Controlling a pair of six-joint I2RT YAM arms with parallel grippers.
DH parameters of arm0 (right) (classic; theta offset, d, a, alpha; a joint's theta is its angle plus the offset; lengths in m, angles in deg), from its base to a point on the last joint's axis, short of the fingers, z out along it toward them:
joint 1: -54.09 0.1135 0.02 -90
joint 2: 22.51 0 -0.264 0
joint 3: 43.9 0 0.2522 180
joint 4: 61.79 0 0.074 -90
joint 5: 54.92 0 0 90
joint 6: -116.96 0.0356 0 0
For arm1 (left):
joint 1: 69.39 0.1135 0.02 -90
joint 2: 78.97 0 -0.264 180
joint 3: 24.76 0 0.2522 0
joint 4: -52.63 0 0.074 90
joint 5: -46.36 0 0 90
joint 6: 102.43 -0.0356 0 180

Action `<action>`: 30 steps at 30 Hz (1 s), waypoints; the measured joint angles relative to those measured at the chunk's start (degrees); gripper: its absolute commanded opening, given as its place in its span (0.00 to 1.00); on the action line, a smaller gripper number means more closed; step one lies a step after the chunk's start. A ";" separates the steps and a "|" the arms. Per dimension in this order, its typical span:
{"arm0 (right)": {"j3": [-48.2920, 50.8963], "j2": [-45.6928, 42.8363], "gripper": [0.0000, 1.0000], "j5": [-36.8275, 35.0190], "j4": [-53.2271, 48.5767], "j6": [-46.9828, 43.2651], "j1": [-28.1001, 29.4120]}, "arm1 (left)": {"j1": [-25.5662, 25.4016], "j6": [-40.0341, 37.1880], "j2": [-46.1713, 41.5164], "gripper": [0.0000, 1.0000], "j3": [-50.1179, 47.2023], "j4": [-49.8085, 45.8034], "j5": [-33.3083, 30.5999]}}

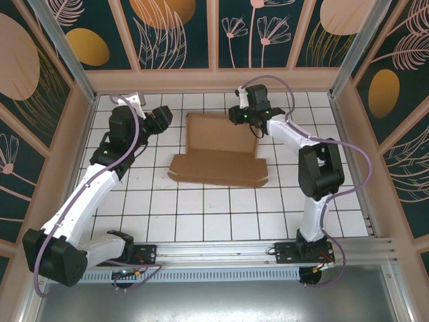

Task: Fold the paper box

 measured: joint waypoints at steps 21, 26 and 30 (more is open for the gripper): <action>35.58 -19.80 0.55 11.58 5.22 16.26 10.10 | 4.07 7.82 1.95 0.56 -16.94 1.60 3.15; 32.59 -20.24 0.68 4.02 7.02 8.07 9.31 | 4.13 11.78 9.99 0.55 -21.51 3.82 9.07; 29.79 -16.24 0.72 0.28 13.42 -4.15 9.14 | 4.13 13.20 14.40 0.55 -21.53 6.67 12.13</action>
